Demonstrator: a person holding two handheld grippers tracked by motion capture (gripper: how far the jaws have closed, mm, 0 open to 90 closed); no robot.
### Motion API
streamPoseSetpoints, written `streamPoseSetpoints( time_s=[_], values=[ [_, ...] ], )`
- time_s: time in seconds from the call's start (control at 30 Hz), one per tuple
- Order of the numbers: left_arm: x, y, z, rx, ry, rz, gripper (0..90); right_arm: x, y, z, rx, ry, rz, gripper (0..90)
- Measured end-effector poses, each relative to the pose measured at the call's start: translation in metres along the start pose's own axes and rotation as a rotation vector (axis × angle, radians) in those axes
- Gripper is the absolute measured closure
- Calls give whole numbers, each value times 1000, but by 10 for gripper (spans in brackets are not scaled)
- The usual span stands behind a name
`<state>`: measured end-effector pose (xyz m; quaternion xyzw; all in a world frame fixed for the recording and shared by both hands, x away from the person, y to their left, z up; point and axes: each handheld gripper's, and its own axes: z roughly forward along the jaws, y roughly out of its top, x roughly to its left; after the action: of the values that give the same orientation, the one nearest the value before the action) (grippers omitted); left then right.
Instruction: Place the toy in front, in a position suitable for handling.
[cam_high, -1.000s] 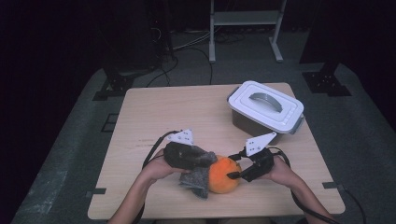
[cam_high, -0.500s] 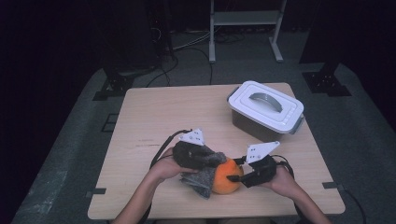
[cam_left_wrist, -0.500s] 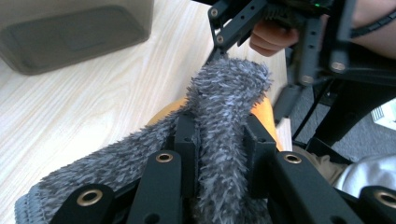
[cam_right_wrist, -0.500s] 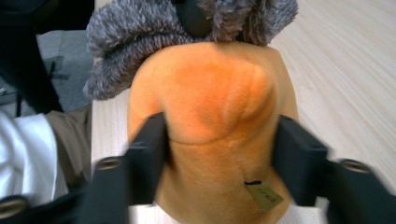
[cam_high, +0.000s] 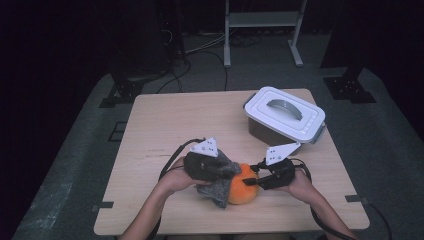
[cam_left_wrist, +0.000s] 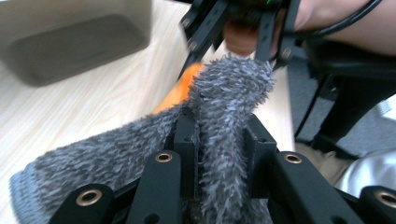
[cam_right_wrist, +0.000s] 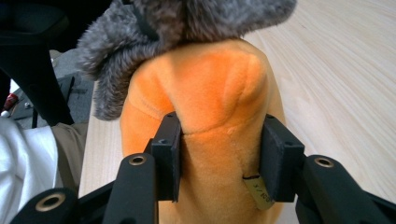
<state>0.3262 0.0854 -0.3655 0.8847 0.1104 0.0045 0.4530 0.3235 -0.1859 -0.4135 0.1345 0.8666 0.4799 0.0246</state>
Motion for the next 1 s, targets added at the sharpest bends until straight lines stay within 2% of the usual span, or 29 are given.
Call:
streamPoseSetpoints(
  time_s=[0.1,0.3,0.4,0.5,0.63,0.77,0.9,1.0],
  values=[
    [3,-8,-6,1,21,-20,717,-3,-3,-4,-3,-10,15,545],
    [5,-17,-13,7,37,-29,717,-6,-4,-5,-12,-7,29,543],
    [1,-12,-10,-4,26,-15,717,-4,-2,-2,-11,-12,25,544],
    [-5,1,-5,-24,-4,24,717,-1,2,3,-12,-12,18,543],
    [-14,16,8,7,-8,80,716,7,7,8,5,-17,-16,544],
    [-13,16,10,33,3,89,718,4,0,2,-5,-12,-2,548],
    [-13,10,7,37,9,82,717,-1,-6,-6,5,-9,-6,552],
    [-10,3,1,40,25,60,716,-7,-12,-13,-3,-11,27,553]
  ],
)
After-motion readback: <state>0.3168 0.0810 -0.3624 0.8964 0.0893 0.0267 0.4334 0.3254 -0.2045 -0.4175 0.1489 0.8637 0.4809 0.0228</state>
